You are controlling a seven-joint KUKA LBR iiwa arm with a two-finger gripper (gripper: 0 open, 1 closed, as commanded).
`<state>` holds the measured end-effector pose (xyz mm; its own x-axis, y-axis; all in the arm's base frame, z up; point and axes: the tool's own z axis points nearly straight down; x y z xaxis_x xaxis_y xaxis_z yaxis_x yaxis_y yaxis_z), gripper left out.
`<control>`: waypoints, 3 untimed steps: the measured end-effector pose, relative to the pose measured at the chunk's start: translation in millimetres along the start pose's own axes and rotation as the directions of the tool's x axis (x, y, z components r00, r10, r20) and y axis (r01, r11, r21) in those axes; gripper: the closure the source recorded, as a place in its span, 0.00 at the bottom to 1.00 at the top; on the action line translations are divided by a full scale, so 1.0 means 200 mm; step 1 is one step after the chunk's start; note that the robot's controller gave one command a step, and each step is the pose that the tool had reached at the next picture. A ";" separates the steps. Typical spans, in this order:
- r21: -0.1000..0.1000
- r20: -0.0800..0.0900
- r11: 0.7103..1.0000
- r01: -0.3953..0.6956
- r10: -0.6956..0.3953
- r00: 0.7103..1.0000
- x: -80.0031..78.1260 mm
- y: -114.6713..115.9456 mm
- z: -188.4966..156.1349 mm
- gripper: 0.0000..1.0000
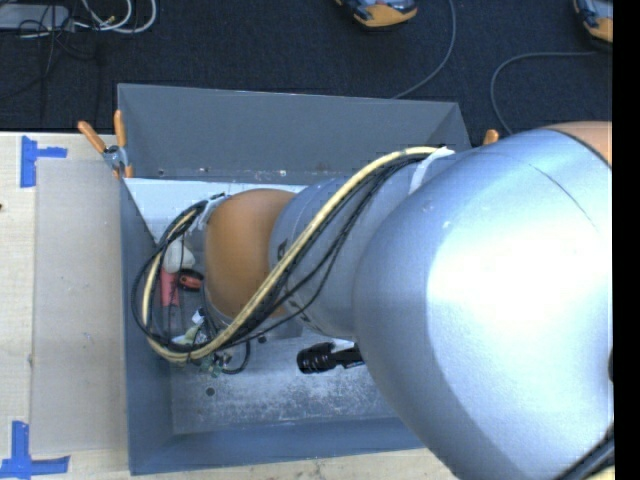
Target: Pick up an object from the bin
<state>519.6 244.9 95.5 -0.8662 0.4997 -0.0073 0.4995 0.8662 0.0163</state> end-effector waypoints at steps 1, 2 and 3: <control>-0.006 0.006 0.999 -0.041 0.041 0.999 -0.23 0.01 -0.92 1.00; -0.010 0.013 0.996 0.087 -0.087 0.996 -0.27 -0.14 -1.39 1.00; -0.007 0.016 0.967 0.254 -0.254 0.967 -0.38 -0.01 -1.28 1.00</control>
Offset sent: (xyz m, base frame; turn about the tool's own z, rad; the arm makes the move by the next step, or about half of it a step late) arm 0.0355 -0.0237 0.1797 0.0451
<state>579.9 202.7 351.7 -0.9643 0.2633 -0.0271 0.2628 0.9646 0.0210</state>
